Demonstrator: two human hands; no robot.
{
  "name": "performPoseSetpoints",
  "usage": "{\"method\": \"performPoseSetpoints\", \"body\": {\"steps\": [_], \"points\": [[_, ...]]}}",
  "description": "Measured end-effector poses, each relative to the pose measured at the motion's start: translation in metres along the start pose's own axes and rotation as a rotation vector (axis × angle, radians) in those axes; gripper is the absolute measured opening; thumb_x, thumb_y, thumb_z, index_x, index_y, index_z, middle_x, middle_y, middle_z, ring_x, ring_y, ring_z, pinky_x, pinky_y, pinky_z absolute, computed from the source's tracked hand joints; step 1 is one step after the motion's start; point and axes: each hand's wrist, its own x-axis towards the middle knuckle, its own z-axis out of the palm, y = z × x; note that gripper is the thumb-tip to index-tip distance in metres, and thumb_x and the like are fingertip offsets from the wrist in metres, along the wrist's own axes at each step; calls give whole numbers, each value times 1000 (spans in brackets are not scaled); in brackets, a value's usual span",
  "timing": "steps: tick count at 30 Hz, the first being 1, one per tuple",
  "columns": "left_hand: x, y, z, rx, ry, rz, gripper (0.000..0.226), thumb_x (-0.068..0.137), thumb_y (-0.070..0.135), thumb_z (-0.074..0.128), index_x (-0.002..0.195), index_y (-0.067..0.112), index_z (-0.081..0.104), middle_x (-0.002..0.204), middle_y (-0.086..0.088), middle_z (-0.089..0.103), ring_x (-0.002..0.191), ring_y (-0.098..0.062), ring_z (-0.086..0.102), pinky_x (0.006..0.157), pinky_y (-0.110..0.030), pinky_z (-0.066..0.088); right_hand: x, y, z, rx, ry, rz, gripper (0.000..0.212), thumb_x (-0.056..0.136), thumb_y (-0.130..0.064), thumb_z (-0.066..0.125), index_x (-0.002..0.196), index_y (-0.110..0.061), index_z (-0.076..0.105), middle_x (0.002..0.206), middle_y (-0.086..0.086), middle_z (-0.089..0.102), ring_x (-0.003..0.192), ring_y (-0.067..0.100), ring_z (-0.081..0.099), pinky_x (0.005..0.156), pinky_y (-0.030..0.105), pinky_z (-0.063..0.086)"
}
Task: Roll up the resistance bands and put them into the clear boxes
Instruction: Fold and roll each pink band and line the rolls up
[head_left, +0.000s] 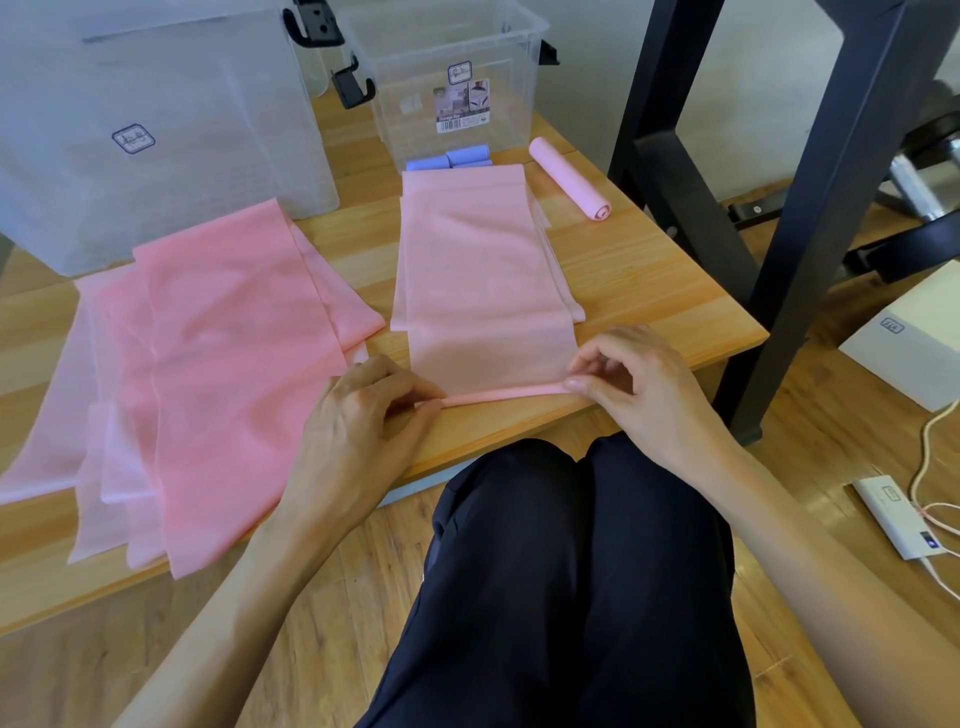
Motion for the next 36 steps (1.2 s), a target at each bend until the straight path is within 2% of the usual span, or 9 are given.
{"method": "performPoseSetpoints", "body": {"steps": [4, 7, 9, 15, 20, 23, 30, 33, 36], "points": [[2, 1, 4, -35, 23, -30, 18, 88, 34, 57, 97, 27, 71, 92, 15, 56, 91, -10, 59, 82, -42, 52, -2, 3, -2, 42, 13, 0, 21, 85, -33, 65, 87, -14, 73, 86, -7, 57, 90, 11, 47, 83, 27, 39], [0, 0, 4, -19, 31, 5, 10, 91, 29, 60, 95, 27, 69, 92, 16, 58, 90, -11, 58, 81, -43, 51, -3, 4, -3, 55, 16, 8, 14, 83, -27, 72, 91, -16, 76, 89, -5, 57, 93, 12, 48, 85, 24, 38], [-1, -1, 5, 7, 36, 15, 6, 91, 24, 64, 92, 27, 70, 90, 17, 56, 89, -10, 55, 81, -41, 49, -2, 4, -3, 50, 6, 4, 12, 86, -24, 70, 91, -15, 75, 89, -6, 57, 93, 9, 46, 85, 23, 37], [1, -4, 1, -14, -11, 29, 8, 93, 30, 64, 90, 31, 71, 88, 21, 55, 85, -3, 55, 79, -35, 49, -2, 3, -6, -10, -51, 10, 8, 88, -26, 67, 88, -19, 67, 83, -14, 56, 89, 3, 46, 84, 24, 35], [4, -5, 3, -49, 12, 19, 13, 91, 31, 60, 96, 30, 72, 93, 19, 56, 90, -8, 58, 81, -41, 52, -3, 2, -9, 13, -41, 49, 18, 84, -34, 65, 89, -19, 72, 88, -8, 55, 91, 10, 48, 87, 29, 39], [3, -5, 3, -27, 3, 50, 12, 91, 31, 59, 94, 30, 71, 91, 19, 57, 88, -8, 58, 81, -43, 51, -2, 1, -8, 44, -35, 57, 14, 84, -30, 70, 90, -17, 74, 89, -8, 56, 93, 10, 48, 86, 28, 40], [3, -5, -2, -33, -53, 15, 16, 89, 43, 56, 87, 35, 70, 88, 25, 54, 85, -3, 56, 78, -33, 48, 3, 0, -14, -5, -156, 76, 12, 92, -25, 63, 91, -17, 72, 89, -7, 59, 90, 8, 46, 86, 26, 33], [3, -6, -2, -50, -46, 2, 8, 92, 32, 63, 88, 32, 70, 89, 22, 56, 87, -2, 57, 81, -32, 49, 2, -3, -8, 25, -74, 85, 3, 89, -22, 69, 87, -20, 68, 86, -14, 57, 88, 4, 49, 84, 24, 37], [3, -3, 1, -70, -6, -5, 10, 89, 22, 66, 89, 32, 68, 91, 22, 58, 89, -2, 59, 83, -35, 51, -2, 0, -5, 54, -4, 74, 3, 86, -23, 71, 85, -20, 71, 87, -9, 57, 90, 9, 50, 85, 31, 43]]}}
